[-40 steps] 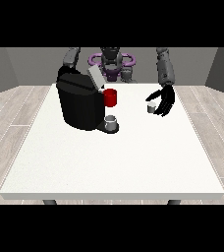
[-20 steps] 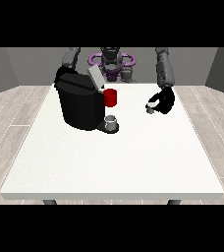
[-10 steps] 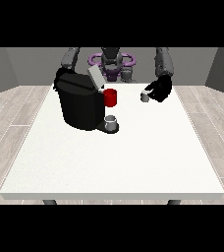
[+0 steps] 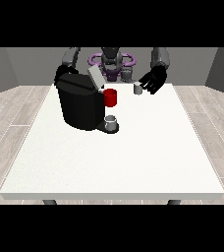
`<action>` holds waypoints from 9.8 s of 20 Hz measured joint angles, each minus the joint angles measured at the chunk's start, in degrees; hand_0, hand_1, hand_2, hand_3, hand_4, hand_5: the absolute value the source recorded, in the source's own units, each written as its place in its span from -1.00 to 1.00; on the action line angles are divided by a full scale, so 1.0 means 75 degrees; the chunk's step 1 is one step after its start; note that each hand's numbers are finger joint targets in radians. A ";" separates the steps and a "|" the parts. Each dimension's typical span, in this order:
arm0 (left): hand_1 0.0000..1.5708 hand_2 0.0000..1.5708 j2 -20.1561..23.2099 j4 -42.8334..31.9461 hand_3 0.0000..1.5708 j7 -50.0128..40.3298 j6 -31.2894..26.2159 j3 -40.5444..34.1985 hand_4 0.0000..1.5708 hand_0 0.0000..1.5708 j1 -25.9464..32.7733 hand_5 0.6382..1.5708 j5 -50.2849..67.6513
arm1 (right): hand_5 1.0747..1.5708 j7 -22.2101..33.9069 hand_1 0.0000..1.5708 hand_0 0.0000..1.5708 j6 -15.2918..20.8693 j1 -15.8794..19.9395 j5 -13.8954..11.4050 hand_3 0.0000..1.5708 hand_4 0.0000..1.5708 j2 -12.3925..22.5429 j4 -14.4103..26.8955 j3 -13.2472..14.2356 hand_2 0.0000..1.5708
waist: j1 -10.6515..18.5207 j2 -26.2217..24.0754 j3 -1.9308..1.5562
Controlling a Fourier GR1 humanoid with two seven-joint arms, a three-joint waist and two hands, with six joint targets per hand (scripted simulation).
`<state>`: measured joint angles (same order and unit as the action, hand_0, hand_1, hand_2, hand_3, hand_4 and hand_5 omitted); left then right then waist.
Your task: Insert the coffee pod into the coffee machine and close the lid
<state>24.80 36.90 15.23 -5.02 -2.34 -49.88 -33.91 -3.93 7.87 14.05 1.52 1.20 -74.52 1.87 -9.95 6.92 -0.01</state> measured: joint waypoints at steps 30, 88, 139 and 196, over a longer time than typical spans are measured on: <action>0.68 0.69 0.0070 -0.0125 0.56 -0.1200 -0.0275 -0.0484 -0.35 0.68 -0.2183 1.00 -0.0210 | 1.00 0.0164 -1.00 -1.00 0.0145 0.0616 -0.0139 -1.00 -0.34 0.0139 -0.0537 -0.0030 -1.00 | -0.0894 0.0852 -0.0001; -1.00 -1.00 0.0160 -0.0244 -1.00 -0.0690 -0.0804 -0.0122 -1.00 -1.00 -0.2231 1.00 -0.1165 | 1.00 0.0047 -1.00 -1.00 0.0278 0.0567 0.0085 -1.00 -0.56 0.0196 -0.0509 0.0322 -1.00 | -0.0698 0.1005 -0.0012; -1.00 -1.00 -0.3053 0.2184 -1.00 -0.0640 -0.1612 -0.2150 -0.87 -1.00 0.3070 1.00 0.3368 | 1.00 0.0969 -1.00 -1.00 -0.1083 -0.0017 0.0110 -1.00 -1.00 0.1107 -0.1328 -0.0073 -1.00 | 0.2191 -0.2445 0.0000; -1.00 -1.00 -0.2506 0.5415 -1.00 -0.1386 -0.0746 -0.1004 -0.80 -1.00 0.4699 1.00 0.4709 | 1.00 0.0218 -1.00 -1.00 -0.1430 0.3941 -0.0948 -1.00 -0.81 0.0779 0.2178 -0.0020 -1.00 | 0.2399 -0.0373 0.0003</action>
<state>6.01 77.51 4.83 -10.61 -9.87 -14.64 1.41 -2.29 -2.85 43.61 -5.59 7.04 -58.19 1.73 8.04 4.12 0.02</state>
